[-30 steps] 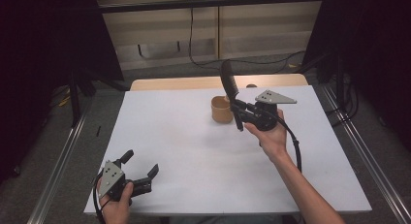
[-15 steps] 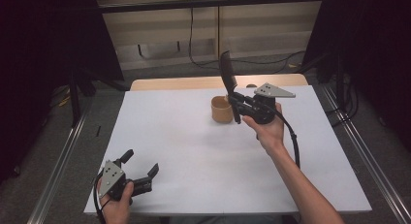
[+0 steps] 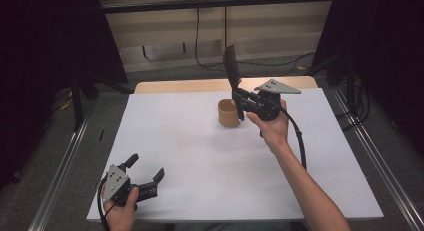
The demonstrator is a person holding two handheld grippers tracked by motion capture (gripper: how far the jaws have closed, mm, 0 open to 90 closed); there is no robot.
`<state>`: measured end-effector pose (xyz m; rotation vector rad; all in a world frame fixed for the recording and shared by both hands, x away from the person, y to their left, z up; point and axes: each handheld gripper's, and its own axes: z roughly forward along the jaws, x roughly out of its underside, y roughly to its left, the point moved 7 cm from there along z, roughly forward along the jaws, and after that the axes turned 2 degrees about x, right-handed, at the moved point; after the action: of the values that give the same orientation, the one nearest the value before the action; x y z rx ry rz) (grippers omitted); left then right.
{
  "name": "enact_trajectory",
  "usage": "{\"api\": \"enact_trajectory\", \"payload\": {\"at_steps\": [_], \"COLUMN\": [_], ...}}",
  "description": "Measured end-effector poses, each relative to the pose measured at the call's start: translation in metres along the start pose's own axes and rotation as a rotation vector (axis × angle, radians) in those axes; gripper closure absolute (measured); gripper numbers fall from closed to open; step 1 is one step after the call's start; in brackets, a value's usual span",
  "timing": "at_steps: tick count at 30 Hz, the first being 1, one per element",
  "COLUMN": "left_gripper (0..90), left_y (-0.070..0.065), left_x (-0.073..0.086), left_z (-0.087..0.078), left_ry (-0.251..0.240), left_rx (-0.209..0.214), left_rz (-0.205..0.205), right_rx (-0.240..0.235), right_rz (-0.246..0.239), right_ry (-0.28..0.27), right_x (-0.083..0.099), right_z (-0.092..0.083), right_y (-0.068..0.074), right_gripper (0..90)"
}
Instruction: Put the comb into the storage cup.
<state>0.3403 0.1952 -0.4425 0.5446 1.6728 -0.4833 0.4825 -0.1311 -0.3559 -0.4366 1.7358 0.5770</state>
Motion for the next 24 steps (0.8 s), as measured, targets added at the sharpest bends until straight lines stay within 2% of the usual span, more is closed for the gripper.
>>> {"api": "enact_trajectory", "payload": {"at_steps": [12, 24], "left_gripper": [2.6, 2.5], "left_y": [0.0, 0.0], "left_x": [0.0, 0.001], "left_z": [0.0, 0.0], "left_ry": [0.0, 0.002], "left_rx": [0.002, 0.006], "left_rz": [-0.003, -0.011], "right_rx": [0.001, 0.011], "right_rz": [0.006, 0.0], "right_ry": [-0.021, -0.014], "right_x": [-0.005, -0.006], "right_z": [0.009, 0.022], "right_y": [-0.008, -0.014], "right_gripper": [73.1, 73.1]}}
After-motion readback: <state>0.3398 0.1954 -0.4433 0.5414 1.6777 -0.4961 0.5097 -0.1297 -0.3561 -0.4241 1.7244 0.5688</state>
